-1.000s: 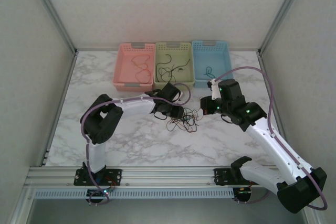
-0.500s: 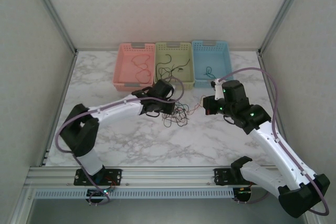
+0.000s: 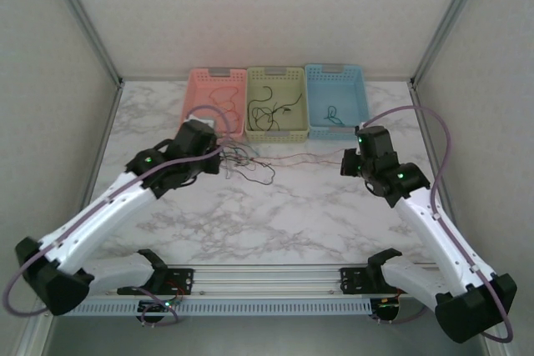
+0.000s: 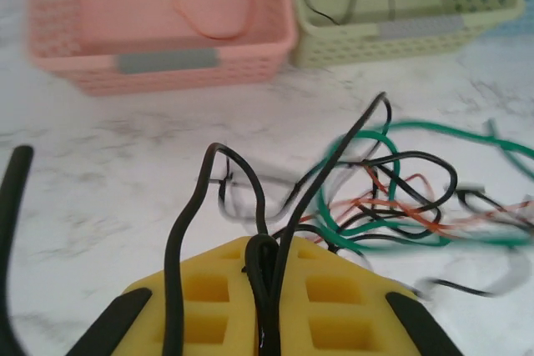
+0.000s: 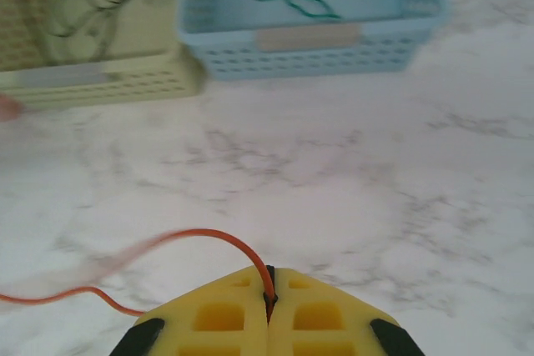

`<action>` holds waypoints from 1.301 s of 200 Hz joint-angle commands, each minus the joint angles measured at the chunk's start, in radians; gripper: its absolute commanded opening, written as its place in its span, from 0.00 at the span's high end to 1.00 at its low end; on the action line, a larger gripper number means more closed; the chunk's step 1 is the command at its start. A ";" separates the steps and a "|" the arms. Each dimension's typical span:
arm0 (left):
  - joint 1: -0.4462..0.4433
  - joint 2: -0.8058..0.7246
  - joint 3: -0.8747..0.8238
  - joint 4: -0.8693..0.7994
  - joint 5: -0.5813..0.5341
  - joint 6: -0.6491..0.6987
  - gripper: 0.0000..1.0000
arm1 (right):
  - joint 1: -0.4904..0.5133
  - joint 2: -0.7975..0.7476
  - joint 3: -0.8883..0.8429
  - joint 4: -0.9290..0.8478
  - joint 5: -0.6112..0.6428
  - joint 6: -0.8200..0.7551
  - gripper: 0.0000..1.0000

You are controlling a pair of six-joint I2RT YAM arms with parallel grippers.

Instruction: Untangle the cables

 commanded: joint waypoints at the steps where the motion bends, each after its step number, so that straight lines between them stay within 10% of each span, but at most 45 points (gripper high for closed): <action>1: 0.026 -0.071 0.020 -0.194 -0.139 0.004 1.00 | -0.039 0.019 -0.024 -0.054 0.173 0.037 1.00; 245: 0.069 -0.227 0.017 -0.310 -0.188 0.035 1.00 | -0.098 0.049 -0.012 0.007 0.041 0.047 1.00; 260: 0.069 -0.226 0.011 -0.300 -0.168 0.032 1.00 | -0.097 0.062 -0.002 -0.002 0.022 0.038 0.68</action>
